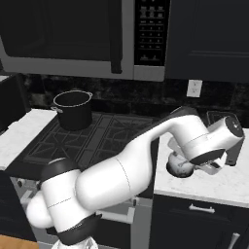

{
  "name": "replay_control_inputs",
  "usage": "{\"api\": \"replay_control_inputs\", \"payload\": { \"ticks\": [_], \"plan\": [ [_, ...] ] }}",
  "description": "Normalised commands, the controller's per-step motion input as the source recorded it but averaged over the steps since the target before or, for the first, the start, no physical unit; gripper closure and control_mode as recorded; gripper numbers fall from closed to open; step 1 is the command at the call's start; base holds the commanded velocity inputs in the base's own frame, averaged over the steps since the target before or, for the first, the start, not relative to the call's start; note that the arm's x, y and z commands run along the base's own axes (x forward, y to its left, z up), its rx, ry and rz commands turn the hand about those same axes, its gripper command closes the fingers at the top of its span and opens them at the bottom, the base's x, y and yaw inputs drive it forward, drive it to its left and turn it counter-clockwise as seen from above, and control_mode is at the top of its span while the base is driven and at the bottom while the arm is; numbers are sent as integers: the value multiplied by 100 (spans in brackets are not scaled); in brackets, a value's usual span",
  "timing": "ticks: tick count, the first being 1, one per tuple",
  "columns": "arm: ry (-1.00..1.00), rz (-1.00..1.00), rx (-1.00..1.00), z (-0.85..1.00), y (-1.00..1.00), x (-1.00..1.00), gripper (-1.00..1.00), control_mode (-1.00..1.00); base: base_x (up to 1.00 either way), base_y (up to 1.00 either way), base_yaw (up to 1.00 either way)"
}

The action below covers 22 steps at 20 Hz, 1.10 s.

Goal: Pick the kettle from the counter and place it on a stove burner. Then turn the burner on.

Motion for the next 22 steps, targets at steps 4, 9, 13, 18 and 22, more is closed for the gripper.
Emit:
{"api": "replay_control_inputs", "payload": {
  "ticks": [4,9,13,18,22],
  "plan": [
    [0,0,0,-2,0,0,-100,-100,0,0,0],
    [0,0,0,-2,0,0,-100,-100,0,0,0],
    [0,0,0,-2,0,0,-100,-100,0,0,0],
    [0,0,0,-1,0,0,-100,-100,0,0,0],
    [0,0,0,-11,0,0,-100,-100,0,0,0]
  ]
}}
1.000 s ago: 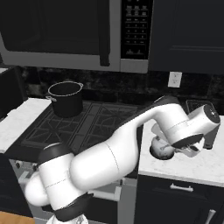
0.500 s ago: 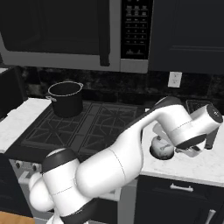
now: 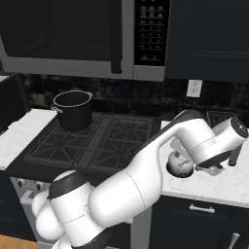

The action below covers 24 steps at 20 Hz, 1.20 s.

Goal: Pick the kettle from the counter and place it on a stove burner. Then turn the burner on.

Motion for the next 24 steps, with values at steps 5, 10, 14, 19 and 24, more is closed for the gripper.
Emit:
{"api": "replay_control_inputs", "payload": {
  "ticks": [5,10,14,19,24],
  "plan": [
    [0,0,0,-15,0,2,-100,-100,0,0,0],
    [0,0,3,-13,-9,4,-100,-100,0,0,0],
    [0,0,7,-3,-2,13,-100,-100,0,0,0],
    [0,-2,8,0,0,22,-100,-100,0,0,0],
    [0,0,1,-6,0,18,-100,-100,0,0,0]
  ]
}}
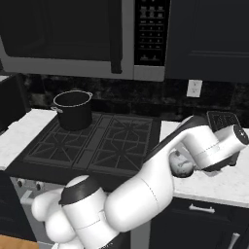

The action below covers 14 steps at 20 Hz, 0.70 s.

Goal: Pick the kettle from the counter and place it on a stove burner. Then turn the burner on.

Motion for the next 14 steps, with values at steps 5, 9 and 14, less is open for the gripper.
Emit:
{"api": "replay_control_inputs", "payload": {
  "ticks": [5,9,14],
  "plan": [
    [0,0,0,-10,0,20,-100,-100,0,0,0],
    [0,0,0,-13,0,22,-100,-100,0,0,0],
    [0,0,0,-15,0,25,-100,-100,0,0,0]
  ]
}}
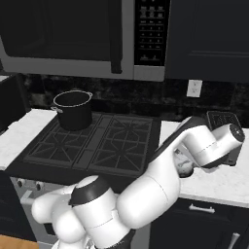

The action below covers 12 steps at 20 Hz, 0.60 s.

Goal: Pick the kettle from the counter and place it on a stove burner. Then turn the burner on.

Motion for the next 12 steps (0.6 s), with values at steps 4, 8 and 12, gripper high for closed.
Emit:
{"api": "replay_control_inputs", "payload": {
  "ticks": [4,8,12],
  "plan": [
    [0,0,0,-14,0,26,-100,-100,0,0,0],
    [0,0,0,-14,0,20,-100,-100,0,0,0],
    [0,0,0,-13,0,13,-100,-100,0,0,0]
  ]
}}
